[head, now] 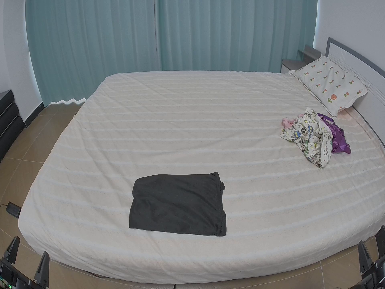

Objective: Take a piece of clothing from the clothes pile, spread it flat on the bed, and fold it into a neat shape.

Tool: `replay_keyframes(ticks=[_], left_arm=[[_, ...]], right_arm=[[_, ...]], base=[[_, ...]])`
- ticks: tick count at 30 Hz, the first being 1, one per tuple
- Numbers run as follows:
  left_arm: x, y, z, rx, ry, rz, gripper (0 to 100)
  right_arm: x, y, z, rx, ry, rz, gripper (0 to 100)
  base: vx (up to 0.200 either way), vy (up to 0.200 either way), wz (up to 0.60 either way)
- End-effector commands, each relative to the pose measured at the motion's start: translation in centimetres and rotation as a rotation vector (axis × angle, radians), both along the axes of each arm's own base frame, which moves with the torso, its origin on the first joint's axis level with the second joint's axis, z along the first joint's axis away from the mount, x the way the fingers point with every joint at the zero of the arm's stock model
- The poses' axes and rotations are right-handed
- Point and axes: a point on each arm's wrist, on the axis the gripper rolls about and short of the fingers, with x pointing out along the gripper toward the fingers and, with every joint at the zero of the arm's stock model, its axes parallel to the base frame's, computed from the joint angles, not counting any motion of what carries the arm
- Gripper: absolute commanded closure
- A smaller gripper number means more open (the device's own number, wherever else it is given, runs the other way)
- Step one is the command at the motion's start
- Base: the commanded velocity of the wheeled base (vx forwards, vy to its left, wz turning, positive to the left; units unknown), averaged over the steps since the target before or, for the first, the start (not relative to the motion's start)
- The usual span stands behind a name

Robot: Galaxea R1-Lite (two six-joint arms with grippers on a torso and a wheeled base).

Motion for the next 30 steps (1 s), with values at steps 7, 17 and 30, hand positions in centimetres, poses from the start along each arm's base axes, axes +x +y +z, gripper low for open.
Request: replay_keyframes(ticks=[7,17,30], left_arm=[[0.01,0.00,-0.48,0.000,0.001,0.001,0],[0.01,0.00,-0.48,0.000,0.001,0.001,0],[0.01,0.00,-0.48,0.000,0.001,0.001,0]], right_arm=[[0.02,0.00,-0.52,0.000,0.003,0.000,0],[0.02,0.00,-0.52,0.002,0.003,0.000,0],[0.02,0.00,-0.52,0.002,0.003,0.000,0]], base=[[0.000,0.000,0.00],[0.000,0.000,0.00],[0.000,0.000,0.00]])
